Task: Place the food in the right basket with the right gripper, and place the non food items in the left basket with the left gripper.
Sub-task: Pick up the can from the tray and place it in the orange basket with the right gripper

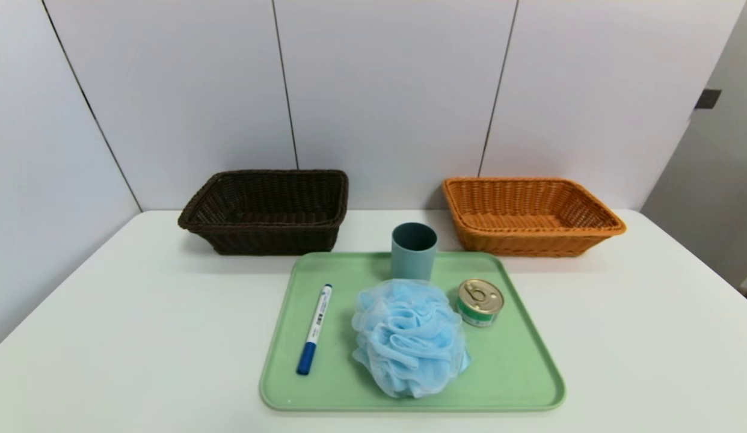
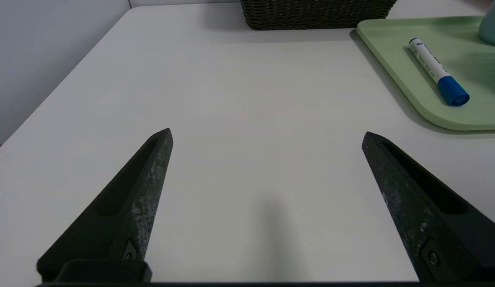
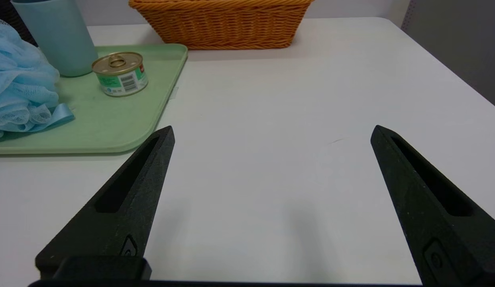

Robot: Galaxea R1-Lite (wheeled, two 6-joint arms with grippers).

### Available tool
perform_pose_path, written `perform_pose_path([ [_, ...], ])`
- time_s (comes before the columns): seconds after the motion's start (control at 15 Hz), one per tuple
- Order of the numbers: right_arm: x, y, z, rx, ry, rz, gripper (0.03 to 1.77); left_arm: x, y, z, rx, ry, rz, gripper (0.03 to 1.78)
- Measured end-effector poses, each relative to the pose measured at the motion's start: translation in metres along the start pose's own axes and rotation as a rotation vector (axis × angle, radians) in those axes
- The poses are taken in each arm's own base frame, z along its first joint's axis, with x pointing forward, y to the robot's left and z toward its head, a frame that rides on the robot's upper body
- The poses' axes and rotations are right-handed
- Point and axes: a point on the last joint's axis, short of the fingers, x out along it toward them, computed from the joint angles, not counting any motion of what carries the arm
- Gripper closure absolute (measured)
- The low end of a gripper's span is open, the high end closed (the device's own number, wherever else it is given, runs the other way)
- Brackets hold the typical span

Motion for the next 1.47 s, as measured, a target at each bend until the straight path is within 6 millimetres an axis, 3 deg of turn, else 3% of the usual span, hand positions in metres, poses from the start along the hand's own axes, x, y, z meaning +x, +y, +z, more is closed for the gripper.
perform_pose_path([
  [0.53, 0.000, 0.000, 0.000, -0.005, -0.002, -0.004, 0.10, 0.000, 0.000, 0.000, 0.007, -0.003, 0.001, 0.12],
  [0.73, -0.009, 0.000, 0.021, -0.007, -0.026, -0.006, 0.10, -0.005, 0.000, 0.014, 0.024, -0.036, -0.005, 0.12],
  [1.0, -0.031, 0.002, 0.069, -0.033, -0.071, 0.014, 0.10, -0.019, -0.001, 0.061, 0.035, -0.068, -0.054, 0.12],
  [1.2, -0.039, 0.003, 0.130, -0.047, -0.093, 0.031, 0.10, -0.017, -0.002, 0.114, 0.049, -0.104, -0.094, 0.12],
  [1.47, -0.014, 0.005, 0.208, -0.050, -0.058, 0.064, 0.10, 0.006, -0.003, 0.175, 0.068, -0.092, -0.145, 0.12],
])
